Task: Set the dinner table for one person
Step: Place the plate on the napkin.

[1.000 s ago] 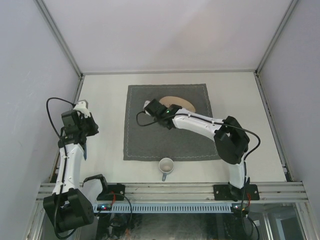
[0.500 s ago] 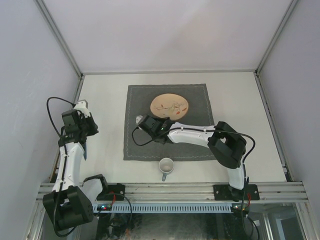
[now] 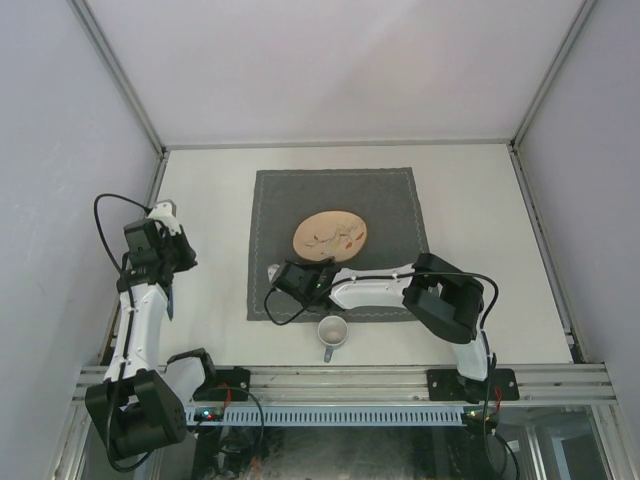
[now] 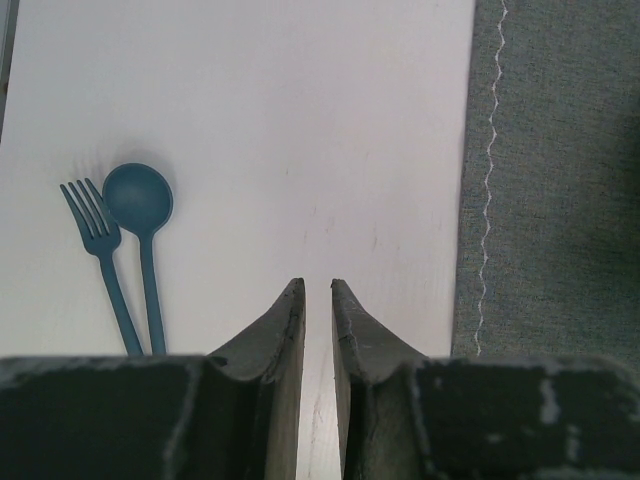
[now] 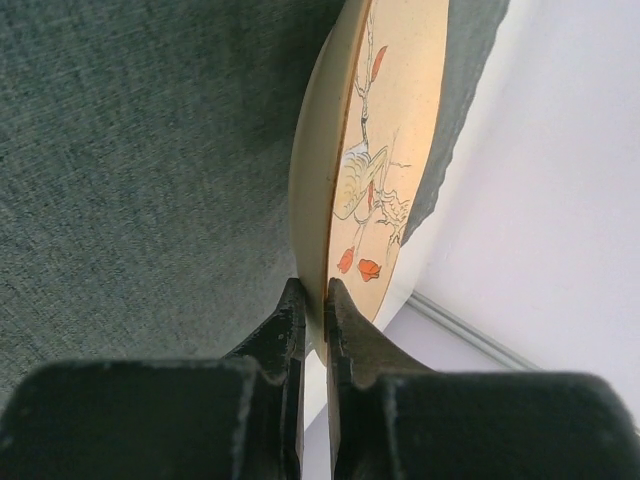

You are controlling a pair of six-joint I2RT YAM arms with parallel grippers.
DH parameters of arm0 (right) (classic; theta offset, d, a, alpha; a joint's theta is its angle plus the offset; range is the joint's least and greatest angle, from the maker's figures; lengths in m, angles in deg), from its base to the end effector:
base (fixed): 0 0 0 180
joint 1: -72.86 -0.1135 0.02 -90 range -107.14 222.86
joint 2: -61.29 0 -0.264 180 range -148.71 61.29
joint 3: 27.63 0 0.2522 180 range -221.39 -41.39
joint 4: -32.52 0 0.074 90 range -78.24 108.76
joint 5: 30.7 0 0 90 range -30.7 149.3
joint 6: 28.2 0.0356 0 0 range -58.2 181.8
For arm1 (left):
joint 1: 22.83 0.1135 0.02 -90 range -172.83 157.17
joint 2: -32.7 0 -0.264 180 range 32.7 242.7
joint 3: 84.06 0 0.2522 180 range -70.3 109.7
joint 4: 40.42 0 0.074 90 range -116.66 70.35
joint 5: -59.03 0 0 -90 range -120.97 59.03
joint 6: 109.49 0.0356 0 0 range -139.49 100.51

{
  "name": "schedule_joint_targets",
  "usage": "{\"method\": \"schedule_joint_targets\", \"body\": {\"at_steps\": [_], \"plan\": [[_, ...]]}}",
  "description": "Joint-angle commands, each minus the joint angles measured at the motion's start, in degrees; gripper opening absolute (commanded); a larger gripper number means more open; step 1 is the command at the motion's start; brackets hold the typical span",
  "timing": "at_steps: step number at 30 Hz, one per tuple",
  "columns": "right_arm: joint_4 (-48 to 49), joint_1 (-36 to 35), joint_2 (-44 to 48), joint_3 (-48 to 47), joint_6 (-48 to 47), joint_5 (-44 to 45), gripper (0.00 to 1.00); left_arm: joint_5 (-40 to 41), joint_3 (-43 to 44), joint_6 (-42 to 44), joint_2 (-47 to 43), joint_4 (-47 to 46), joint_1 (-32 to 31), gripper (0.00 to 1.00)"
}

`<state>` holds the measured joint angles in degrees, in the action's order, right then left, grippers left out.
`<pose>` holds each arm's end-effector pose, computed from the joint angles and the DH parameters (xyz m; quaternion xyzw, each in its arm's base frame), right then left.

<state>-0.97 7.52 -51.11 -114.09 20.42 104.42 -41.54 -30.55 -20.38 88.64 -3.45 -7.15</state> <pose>0.1889 0.3510 0.1619 -0.6544 0.6128 -0.3115 0.3150 0.2024 0.0500 0.2523 -0.0908 0.8965 -0.0278 0.4327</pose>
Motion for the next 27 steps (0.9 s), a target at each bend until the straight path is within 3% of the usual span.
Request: {"method": "schedule_joint_targets", "body": {"at_steps": [1,14,22,23,25,27], "plan": [[3.67,-0.03,0.27,-0.87,-0.27,7.29,0.00,0.49,-0.22,0.56,0.13,-2.28,0.62,0.20],[5.19,1.00,-2.60,-0.86,-0.17,8.83,0.00,0.32,-1.25,0.95,-0.32,-2.46,0.65,0.20],[-0.11,1.98,-5.75,-1.45,2.97,7.44,0.00,-0.02,-1.98,1.42,-0.34,-2.63,1.10,0.20],[-2.72,2.38,-5.98,-2.84,4.23,6.61,0.11,-0.20,-1.84,1.35,-0.13,-2.71,1.10,0.20],[-9.05,3.02,-5.38,-5.53,7.30,3.41,0.53,-0.52,-1.34,1.05,0.48,-2.72,1.19,0.20],[-13.31,3.43,-4.08,-8.35,9.38,0.51,0.81,-0.90,-0.67,0.83,0.95,-2.57,1.21,0.20]]}}
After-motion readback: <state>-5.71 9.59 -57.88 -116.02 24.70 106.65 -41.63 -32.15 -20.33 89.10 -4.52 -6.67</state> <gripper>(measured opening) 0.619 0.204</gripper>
